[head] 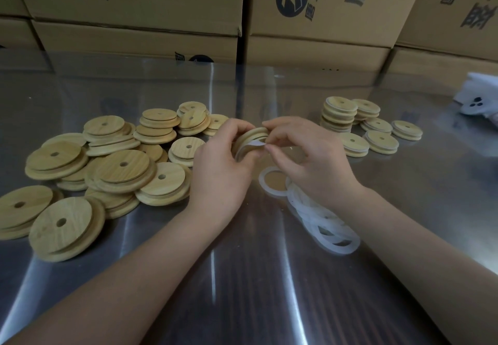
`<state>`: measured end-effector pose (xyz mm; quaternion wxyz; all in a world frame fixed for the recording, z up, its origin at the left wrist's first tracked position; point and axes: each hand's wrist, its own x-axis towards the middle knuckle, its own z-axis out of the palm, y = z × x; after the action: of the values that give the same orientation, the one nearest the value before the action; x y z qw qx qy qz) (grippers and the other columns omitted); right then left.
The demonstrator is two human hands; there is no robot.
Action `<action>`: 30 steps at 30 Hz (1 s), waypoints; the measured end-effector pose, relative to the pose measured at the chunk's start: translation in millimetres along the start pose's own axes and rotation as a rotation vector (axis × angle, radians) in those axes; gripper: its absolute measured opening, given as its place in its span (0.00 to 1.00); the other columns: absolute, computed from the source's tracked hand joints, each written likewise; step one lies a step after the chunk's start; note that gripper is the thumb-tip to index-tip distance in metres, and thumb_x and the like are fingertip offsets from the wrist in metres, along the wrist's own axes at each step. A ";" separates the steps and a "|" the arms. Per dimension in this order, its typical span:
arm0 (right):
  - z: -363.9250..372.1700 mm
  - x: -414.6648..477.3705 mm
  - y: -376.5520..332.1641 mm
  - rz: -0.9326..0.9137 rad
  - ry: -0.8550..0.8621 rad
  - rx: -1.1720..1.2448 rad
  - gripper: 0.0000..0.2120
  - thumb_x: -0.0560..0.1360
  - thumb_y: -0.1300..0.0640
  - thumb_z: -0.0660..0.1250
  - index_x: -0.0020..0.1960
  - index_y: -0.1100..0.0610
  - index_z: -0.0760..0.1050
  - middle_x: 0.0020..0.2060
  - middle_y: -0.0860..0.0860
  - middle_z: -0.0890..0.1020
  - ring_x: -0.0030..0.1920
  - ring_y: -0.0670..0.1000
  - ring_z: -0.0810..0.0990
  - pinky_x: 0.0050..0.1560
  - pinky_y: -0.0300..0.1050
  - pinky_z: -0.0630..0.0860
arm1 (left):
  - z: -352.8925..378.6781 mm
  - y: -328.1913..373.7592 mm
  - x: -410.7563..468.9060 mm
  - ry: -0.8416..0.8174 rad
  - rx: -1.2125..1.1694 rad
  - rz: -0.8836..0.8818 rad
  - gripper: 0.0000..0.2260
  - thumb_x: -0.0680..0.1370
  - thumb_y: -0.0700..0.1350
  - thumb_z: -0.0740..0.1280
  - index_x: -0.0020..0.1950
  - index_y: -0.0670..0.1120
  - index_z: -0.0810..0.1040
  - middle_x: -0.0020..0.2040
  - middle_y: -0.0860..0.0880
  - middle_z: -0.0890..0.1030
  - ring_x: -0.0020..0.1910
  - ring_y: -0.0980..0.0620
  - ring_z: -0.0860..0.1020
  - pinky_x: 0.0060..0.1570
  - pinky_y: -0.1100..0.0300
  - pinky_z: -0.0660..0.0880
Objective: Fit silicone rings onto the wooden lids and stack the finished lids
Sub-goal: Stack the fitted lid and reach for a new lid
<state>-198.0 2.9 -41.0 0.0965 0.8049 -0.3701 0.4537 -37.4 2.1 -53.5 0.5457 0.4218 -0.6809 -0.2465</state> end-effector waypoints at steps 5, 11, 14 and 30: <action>-0.4 0.0 2.0 -0.021 -0.012 -0.017 0.02 0.72 0.68 0.73 0.44 0.65 0.80 0.47 0.58 0.83 0.51 0.53 0.83 0.54 0.44 0.78 | -1.6 -2.1 2.0 0.050 0.110 0.045 0.07 0.71 0.44 0.76 0.46 0.52 0.80 0.39 0.60 0.81 0.42 0.61 0.78 0.42 0.63 0.73; -1.0 0.6 -0.8 0.007 -0.040 0.023 0.03 0.70 0.70 0.73 0.41 0.65 0.80 0.44 0.57 0.84 0.48 0.52 0.83 0.51 0.40 0.78 | -2.2 -5.0 5.5 0.061 0.150 -0.009 0.07 0.70 0.41 0.77 0.42 0.51 0.81 0.35 0.61 0.80 0.38 0.62 0.78 0.36 0.70 0.71; -2.5 1.1 -2.4 0.056 -0.036 0.078 0.03 0.70 0.71 0.72 0.41 0.65 0.80 0.43 0.57 0.83 0.47 0.52 0.82 0.49 0.43 0.81 | -2.0 -4.4 6.4 0.066 0.144 -0.007 0.07 0.70 0.40 0.76 0.41 0.50 0.82 0.34 0.61 0.80 0.39 0.62 0.78 0.36 0.71 0.71; -6.9 3.5 -1.9 0.076 -0.036 0.076 0.04 0.68 0.71 0.73 0.40 0.65 0.80 0.43 0.56 0.83 0.46 0.50 0.82 0.50 0.37 0.79 | -0.3 -5.4 4.6 0.043 0.066 0.029 0.08 0.70 0.36 0.76 0.41 0.47 0.80 0.37 0.59 0.81 0.40 0.61 0.79 0.41 0.67 0.74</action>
<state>-200.2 5.8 -33.9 0.0420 0.8015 -0.3847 0.4559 -35.6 -4.6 -55.2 0.5493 0.4348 -0.6830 -0.2067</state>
